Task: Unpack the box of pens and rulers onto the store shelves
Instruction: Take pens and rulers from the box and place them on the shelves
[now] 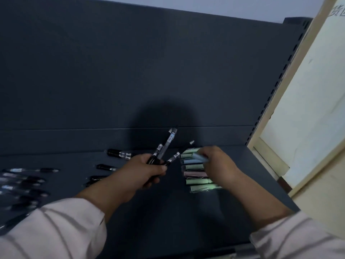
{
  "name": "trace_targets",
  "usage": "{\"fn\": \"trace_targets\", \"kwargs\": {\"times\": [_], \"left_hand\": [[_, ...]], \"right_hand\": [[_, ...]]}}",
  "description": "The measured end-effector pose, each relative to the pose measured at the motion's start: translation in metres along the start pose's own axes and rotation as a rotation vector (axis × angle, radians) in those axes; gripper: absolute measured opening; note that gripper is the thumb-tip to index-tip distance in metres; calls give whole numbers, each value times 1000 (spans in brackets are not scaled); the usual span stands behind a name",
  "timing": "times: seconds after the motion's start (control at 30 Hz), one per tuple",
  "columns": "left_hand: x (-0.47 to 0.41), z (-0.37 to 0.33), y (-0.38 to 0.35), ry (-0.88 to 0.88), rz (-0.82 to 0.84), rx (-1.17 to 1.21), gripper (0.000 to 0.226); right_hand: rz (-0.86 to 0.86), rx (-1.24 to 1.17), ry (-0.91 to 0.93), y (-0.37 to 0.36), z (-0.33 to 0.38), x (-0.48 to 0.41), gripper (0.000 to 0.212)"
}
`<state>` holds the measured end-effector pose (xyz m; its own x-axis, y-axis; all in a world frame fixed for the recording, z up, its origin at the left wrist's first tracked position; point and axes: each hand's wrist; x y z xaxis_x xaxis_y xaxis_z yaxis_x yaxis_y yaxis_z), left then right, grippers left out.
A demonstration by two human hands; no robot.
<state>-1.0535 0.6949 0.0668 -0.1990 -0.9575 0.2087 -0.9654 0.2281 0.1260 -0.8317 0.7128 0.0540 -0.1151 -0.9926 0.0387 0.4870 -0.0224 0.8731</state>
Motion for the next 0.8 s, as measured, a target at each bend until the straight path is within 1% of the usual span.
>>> {"fn": "trace_targets", "kwargs": {"times": [0.07, 0.1, 0.17, 0.2, 0.23, 0.27, 0.3, 0.33, 0.37, 0.4, 0.47, 0.53, 0.6, 0.63, 0.7, 0.8], "left_hand": [[-1, 0, -6, -3, -8, 1, 15], [-1, 0, -9, -5, -14, 0, 15], [-3, 1, -14, -7, -31, -5, 14], [-4, 2, -16, -3, -39, -8, 14], [-5, 3, -18, 2, -46, -11, 14], [-6, 3, -19, 5, -50, -12, 14], [-7, 4, -21, 5, -53, -13, 13], [-8, 4, -22, 2, -53, -12, 13], [-8, 4, -23, -5, -51, -18, 13], [-9, 4, -24, -16, -47, -30, 13], [-10, 3, -26, -53, -37, -75, 13], [-12, 4, -27, -103, -24, -140, 14], [-16, 8, -28, -143, -22, -216, 14], [-17, 10, -28, -159, -26, -251, 12], [-19, 13, -29, -196, -36, -328, 11], [-17, 15, -26, -232, -61, -385, 12]], "right_hand": [[-11, 125, 59, -8, -8, -8, 45], [-13, 151, 70, -10, -9, -10, 46], [-21, 110, 99, -12, -9, -14, 49], [-46, 11, 94, -10, -8, -14, 50], [-74, -160, 62, -7, -6, -12, 48], [-81, -384, -1, -3, -2, -11, 41], [-36, -638, -88, 1, 3, -9, 32], [52, -866, -192, 5, 8, -8, 25], [138, -1027, -277, 7, 12, -6, 23], [197, -1101, -325, 9, 15, -5, 28], [224, -1072, -325, 13, 18, -2, 35], [166, -964, -275, 12, 18, 1, 37], [140, -963, -256, 9, 22, 4, 39], [165, -1005, -261, 7, 26, 5, 37], [240, -1068, -269, 2, 35, 8, 26], [319, -1066, -278, -9, 45, 10, 13]]}}
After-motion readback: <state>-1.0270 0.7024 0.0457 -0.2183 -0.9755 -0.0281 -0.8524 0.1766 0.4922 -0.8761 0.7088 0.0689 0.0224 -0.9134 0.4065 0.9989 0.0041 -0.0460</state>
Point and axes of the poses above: each hand's wrist, its own x-axis away from the middle knuckle, its own y-axis out of the back of the hand, z = x × y, and after that the axes turned 7 degrees about -y, right-handed
